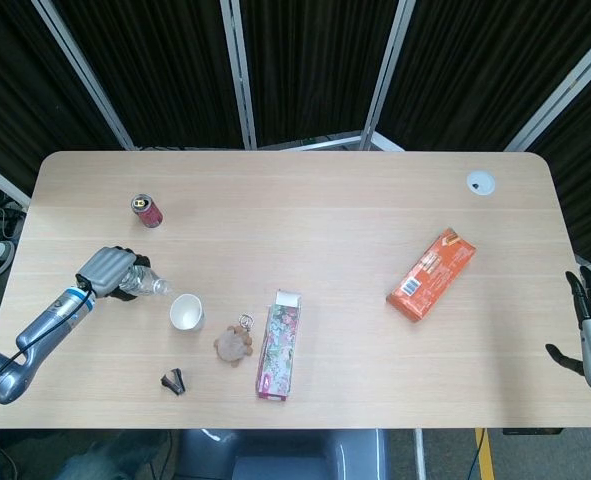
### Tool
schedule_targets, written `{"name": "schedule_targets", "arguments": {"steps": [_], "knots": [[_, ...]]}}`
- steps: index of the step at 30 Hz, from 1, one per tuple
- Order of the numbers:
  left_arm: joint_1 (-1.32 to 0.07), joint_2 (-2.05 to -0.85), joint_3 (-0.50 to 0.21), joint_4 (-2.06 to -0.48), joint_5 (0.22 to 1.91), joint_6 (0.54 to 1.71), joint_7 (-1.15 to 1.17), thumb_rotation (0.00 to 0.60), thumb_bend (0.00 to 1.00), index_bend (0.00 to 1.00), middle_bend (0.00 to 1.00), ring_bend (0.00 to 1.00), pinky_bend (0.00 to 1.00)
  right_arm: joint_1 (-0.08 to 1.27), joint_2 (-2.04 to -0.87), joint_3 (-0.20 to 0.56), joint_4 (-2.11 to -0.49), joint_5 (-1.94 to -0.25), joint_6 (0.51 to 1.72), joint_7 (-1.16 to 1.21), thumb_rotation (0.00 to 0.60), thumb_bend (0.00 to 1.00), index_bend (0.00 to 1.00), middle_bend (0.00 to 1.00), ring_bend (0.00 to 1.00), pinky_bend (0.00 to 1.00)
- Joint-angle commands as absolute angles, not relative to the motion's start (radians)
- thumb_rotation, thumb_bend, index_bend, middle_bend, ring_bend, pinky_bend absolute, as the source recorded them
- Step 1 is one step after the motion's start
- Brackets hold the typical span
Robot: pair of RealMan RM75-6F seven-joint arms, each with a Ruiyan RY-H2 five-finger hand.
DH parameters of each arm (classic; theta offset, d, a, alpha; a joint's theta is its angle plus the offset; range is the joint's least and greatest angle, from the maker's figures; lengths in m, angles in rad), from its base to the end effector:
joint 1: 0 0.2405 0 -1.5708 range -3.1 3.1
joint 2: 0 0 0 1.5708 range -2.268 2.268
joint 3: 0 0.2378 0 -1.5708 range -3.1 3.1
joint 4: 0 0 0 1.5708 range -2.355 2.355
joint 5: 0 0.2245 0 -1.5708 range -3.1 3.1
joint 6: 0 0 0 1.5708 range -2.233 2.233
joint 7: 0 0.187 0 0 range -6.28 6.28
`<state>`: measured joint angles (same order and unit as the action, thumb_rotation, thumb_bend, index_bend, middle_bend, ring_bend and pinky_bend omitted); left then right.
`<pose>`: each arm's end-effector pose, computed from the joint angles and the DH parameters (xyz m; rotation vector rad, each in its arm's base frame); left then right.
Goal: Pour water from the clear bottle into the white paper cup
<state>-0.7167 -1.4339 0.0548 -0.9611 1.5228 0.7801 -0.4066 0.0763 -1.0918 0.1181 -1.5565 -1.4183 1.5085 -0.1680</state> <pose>-0.2891 0.4048 0.0082 -1.9489 -1.0352 -0.6362 -0.3200 -0.2360 0.1763 1.3219 -0.6916 0.7294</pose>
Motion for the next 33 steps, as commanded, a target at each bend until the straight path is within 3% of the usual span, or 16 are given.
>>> {"name": "schedule_targets", "arguments": {"steps": [1, 33], "knots": [[-0.721, -1.461, 0.056, -0.928, 1.517, 0.768, -0.322, 0.600, 0.41, 0.53, 0.50, 0.35, 0.36, 0.077, -1.093, 0.119, -1.557, -1.415, 1.508, -0.171, 0.600, 0.00, 0.00, 0.00, 0.00, 0.00], [-0.723, -1.489, 0.045, -0.898, 1.535, 0.844, -0.065, 0.600, 0.41, 0.53, 0.50, 0.35, 0.36, 0.074, -1.089, 0.122, -1.561, -1.413, 1.508, -0.169, 0.600, 0.00, 0.00, 0.00, 0.00, 0.00]]}}
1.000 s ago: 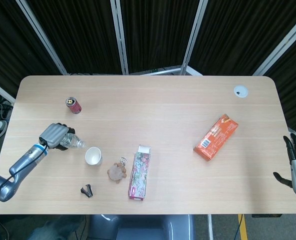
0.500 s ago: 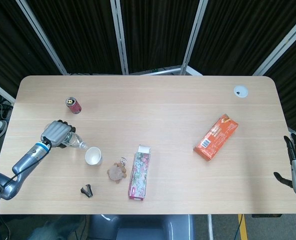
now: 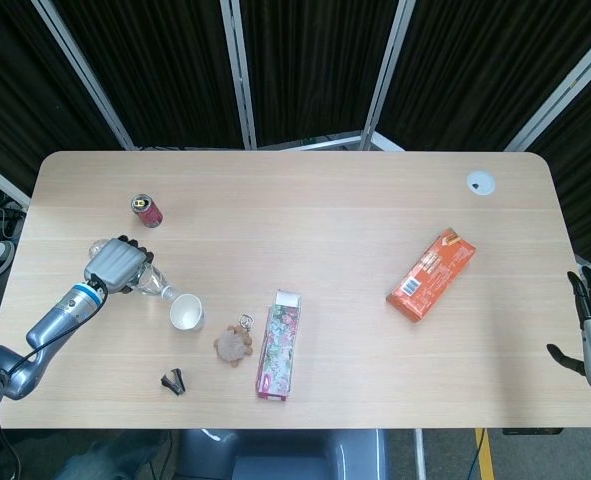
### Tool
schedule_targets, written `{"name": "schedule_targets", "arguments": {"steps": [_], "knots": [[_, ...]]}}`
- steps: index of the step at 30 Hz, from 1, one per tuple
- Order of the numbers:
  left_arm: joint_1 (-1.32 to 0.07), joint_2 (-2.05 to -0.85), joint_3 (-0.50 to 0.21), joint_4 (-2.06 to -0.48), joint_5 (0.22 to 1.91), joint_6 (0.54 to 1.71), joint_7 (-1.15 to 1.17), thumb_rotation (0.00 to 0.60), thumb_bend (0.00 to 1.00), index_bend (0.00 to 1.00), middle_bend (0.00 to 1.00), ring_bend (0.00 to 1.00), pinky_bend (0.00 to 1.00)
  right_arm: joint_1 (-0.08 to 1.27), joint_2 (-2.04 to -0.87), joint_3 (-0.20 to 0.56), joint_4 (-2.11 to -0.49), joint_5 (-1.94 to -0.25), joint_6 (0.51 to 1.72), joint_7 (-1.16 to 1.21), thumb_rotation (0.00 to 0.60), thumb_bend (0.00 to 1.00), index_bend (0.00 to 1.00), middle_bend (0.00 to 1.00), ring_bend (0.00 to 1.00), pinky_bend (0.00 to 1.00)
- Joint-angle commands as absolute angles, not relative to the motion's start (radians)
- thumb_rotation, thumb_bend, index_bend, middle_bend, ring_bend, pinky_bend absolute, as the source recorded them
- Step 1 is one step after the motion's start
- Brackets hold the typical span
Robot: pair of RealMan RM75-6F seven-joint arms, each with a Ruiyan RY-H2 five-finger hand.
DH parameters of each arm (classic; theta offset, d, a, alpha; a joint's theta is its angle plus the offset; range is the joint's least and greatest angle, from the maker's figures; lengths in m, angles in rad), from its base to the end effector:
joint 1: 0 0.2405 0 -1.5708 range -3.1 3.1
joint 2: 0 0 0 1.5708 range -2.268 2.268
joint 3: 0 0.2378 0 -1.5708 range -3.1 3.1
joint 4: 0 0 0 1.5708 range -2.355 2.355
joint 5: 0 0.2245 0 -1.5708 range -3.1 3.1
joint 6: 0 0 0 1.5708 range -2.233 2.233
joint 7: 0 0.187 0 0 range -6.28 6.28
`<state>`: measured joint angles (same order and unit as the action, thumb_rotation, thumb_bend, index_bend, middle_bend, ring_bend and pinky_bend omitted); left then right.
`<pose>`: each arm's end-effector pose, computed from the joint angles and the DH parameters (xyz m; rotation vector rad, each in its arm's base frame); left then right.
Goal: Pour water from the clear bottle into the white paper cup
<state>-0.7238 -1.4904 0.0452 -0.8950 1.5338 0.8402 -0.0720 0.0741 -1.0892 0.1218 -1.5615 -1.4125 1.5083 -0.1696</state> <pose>-0.2763 0.4135 0.0030 -2.0439 -0.6231 -0.5164 -0.3203 -0.2360 0.1776 1.3143 -0.6940 0.7279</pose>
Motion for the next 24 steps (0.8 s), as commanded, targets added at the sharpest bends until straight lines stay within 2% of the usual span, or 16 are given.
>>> {"name": "schedule_targets", "arguments": {"steps": [1, 24], "knots": [[-0.723, -1.489, 0.045, -0.899, 1.536, 0.846, -0.061, 0.600, 0.41, 0.53, 0.50, 0.35, 0.36, 0.074, -1.089, 0.122, -1.561, -1.412, 1.508, -0.169, 0.600, 0.00, 0.00, 0.00, 0.00, 0.00], [-0.722, -1.480, 0.053, -0.900, 1.560, 0.885, -0.017, 0.600, 0.41, 0.54, 0.50, 0.35, 0.36, 0.072, -1.087, 0.122, -1.565, -1.414, 1.511, -0.170, 0.600, 0.00, 0.00, 0.00, 0.00, 0.00]]}}
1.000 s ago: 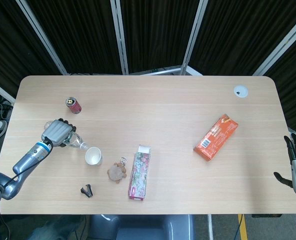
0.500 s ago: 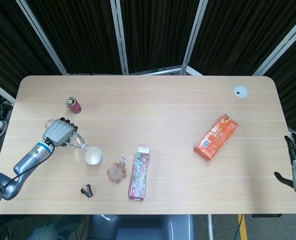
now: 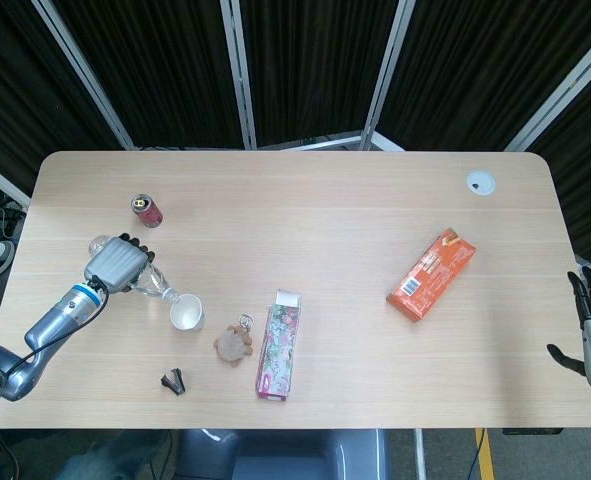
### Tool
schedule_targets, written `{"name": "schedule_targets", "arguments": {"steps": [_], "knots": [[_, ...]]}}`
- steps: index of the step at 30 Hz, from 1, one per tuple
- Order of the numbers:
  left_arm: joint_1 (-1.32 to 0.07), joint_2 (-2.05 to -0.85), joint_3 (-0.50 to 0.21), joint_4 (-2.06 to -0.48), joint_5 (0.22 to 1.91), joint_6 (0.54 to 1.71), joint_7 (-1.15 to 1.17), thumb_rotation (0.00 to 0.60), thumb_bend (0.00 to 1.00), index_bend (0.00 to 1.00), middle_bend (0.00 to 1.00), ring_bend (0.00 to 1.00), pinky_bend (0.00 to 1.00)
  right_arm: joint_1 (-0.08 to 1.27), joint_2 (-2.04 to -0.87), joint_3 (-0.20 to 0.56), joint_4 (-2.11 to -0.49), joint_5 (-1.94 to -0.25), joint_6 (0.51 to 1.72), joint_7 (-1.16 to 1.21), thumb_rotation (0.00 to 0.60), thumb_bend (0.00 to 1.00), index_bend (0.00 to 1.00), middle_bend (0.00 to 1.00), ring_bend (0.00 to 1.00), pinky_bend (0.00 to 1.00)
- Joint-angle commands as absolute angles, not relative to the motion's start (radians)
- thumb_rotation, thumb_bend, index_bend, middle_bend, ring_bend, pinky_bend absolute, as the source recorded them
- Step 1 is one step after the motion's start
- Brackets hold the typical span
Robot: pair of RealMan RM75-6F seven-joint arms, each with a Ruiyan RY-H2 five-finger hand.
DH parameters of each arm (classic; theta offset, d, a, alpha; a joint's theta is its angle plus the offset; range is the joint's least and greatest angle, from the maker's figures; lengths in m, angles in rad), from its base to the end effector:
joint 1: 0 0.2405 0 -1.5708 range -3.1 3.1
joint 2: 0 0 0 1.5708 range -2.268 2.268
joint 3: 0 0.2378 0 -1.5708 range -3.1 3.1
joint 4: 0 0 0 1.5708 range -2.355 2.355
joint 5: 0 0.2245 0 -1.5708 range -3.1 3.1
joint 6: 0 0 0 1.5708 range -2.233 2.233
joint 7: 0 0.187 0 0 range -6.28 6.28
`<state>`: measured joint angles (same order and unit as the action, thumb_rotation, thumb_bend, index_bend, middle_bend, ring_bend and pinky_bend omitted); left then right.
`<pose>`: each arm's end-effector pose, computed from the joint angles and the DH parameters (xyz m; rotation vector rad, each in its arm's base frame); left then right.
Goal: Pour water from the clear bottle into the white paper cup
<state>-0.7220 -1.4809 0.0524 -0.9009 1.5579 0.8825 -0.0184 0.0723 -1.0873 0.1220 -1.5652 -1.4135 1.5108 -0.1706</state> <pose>-0.2707 0.4118 0.0071 -2.0640 -0.5219 -0.5150 -0.3197 -0.2354 0.1781 1.3130 -0.6933 0.7290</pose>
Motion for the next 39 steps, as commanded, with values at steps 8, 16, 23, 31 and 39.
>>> {"name": "schedule_targets", "arguments": {"steps": [8, 16, 23, 31, 39], "knots": [[-0.722, -1.484, 0.055, -0.893, 1.568, 0.897, -0.004, 0.600, 0.41, 0.54, 0.50, 0.35, 0.36, 0.071, -1.086, 0.123, -1.567, -1.415, 1.515, -0.170, 0.600, 0.00, 0.00, 0.00, 0.00, 0.00], [-0.720, -1.492, 0.058, -0.887, 1.574, 0.908, 0.006, 0.600, 0.41, 0.54, 0.50, 0.35, 0.36, 0.069, -1.085, 0.122, -1.568, -1.415, 1.517, -0.171, 0.600, 0.00, 0.00, 0.00, 0.00, 0.00], [-0.717, -1.499, 0.059, -0.880, 1.576, 0.914, 0.001, 0.600, 0.41, 0.54, 0.50, 0.35, 0.36, 0.067, -1.085, 0.122, -1.569, -1.416, 1.519, -0.172, 0.600, 0.00, 0.00, 0.00, 0.00, 0.00], [-0.712, -1.504, 0.061, -0.880, 1.581, 0.929, -0.097, 0.600, 0.41, 0.54, 0.50, 0.35, 0.36, 0.067, -1.085, 0.121, -1.569, -1.416, 1.518, -0.174, 0.600, 0.00, 0.00, 0.00, 0.00, 0.00], [-0.698, -1.512, 0.064, -0.850, 1.594, 0.978, -0.324, 0.600, 0.41, 0.54, 0.50, 0.35, 0.36, 0.068, -1.086, 0.122, -1.569, -1.415, 1.516, -0.175, 0.600, 0.00, 0.00, 0.00, 0.00, 0.00]]}}
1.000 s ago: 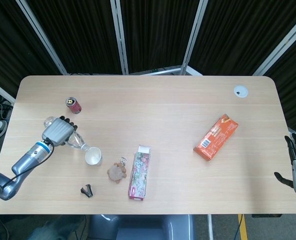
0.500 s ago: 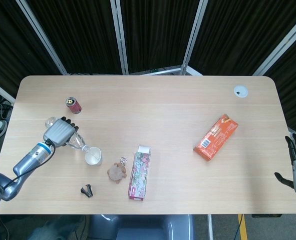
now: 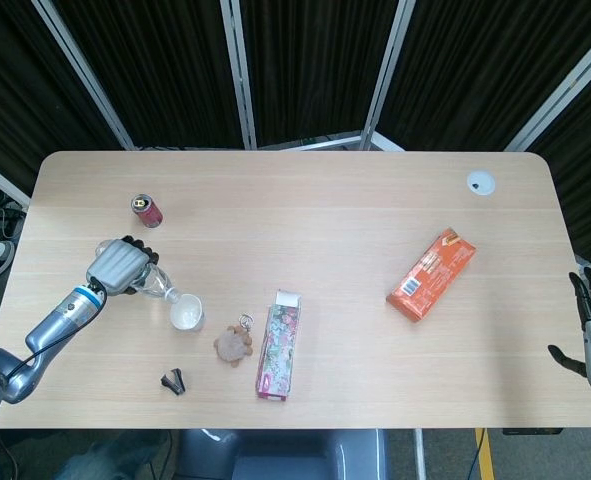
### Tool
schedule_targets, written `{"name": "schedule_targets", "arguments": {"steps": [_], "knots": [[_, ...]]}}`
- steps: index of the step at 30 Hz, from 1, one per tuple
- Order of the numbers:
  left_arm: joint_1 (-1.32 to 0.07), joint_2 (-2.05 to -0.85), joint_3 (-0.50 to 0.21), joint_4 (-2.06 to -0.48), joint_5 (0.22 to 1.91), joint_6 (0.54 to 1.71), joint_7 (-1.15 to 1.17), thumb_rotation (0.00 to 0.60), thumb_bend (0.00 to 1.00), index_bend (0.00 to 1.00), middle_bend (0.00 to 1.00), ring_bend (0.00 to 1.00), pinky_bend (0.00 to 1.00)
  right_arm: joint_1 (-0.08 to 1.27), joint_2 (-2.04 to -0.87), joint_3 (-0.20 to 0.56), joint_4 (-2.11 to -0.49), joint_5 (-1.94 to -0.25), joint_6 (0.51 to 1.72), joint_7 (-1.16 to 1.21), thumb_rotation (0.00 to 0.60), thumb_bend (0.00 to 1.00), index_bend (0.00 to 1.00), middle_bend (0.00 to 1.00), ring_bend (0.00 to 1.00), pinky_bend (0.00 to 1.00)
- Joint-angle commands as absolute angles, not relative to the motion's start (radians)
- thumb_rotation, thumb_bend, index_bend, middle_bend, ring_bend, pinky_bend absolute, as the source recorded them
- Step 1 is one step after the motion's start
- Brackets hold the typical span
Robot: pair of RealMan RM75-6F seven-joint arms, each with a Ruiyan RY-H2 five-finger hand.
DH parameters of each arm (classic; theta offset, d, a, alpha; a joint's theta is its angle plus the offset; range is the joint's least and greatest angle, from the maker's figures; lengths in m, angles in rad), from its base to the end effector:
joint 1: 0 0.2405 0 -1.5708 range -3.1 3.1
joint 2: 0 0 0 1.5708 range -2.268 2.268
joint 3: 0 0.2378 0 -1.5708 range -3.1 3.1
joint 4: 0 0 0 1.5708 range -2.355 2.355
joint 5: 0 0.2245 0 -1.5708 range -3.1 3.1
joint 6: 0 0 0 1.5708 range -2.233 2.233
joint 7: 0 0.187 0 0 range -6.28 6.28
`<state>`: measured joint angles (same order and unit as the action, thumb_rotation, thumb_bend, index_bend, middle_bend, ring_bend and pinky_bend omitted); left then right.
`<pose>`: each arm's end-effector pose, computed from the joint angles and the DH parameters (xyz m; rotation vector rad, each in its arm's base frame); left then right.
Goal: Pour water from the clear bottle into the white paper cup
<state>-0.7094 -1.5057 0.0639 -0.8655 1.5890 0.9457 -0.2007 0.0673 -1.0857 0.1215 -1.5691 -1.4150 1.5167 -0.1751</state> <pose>-0.2675 0.4075 0.0053 -2.0389 -0.6566 -0.6595 -0.3195 -0.2336 0.1789 1.3100 -0.6902 0.7267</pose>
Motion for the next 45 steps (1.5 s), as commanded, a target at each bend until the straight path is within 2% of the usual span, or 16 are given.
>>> {"name": "schedule_targets", "arguments": {"steps": [1, 6, 10, 15, 30, 45], "knots": [[-0.696, -1.516, 0.065, -0.842, 1.597, 0.988, -0.361, 0.600, 0.41, 0.54, 0.50, 0.35, 0.36, 0.068, -1.086, 0.122, -1.569, -1.415, 1.516, -0.176, 0.600, 0.00, 0.00, 0.00, 0.00, 0.00], [-0.674, -1.547, 0.040, -0.823, 1.570, 1.025, -0.618, 0.600, 0.41, 0.54, 0.50, 0.35, 0.36, 0.067, -1.086, 0.121, -1.571, -1.416, 1.517, -0.178, 0.600, 0.00, 0.00, 0.00, 0.00, 0.00], [-0.665, -1.559, -0.009, -0.864, 1.505, 1.001, -0.875, 0.600, 0.41, 0.54, 0.50, 0.35, 0.36, 0.068, -1.087, 0.120, -1.571, -1.416, 1.515, -0.179, 0.600, 0.00, 0.00, 0.00, 0.00, 0.00], [-0.655, -1.576, -0.064, -0.892, 1.441, 0.977, -1.060, 0.600, 0.41, 0.54, 0.51, 0.35, 0.36, 0.067, -1.087, 0.121, -1.572, -1.416, 1.517, -0.179, 0.600, 0.00, 0.00, 0.00, 0.00, 0.00], [-0.637, -1.701, -0.174, -0.854, 1.317, 0.913, -1.242, 0.600, 0.40, 0.55, 0.51, 0.35, 0.36, 0.068, -1.086, 0.121, -1.568, -1.411, 1.510, -0.173, 0.600, 0.00, 0.00, 0.00, 0.00, 0.00], [-0.641, -1.810, -0.154, -0.698, 1.380, 0.936, -1.253, 0.600, 0.38, 0.54, 0.50, 0.35, 0.36, 0.074, -1.089, 0.123, -1.562, -1.390, 1.487, -0.177, 0.600, 0.00, 0.00, 0.00, 0.00, 0.00]]}}
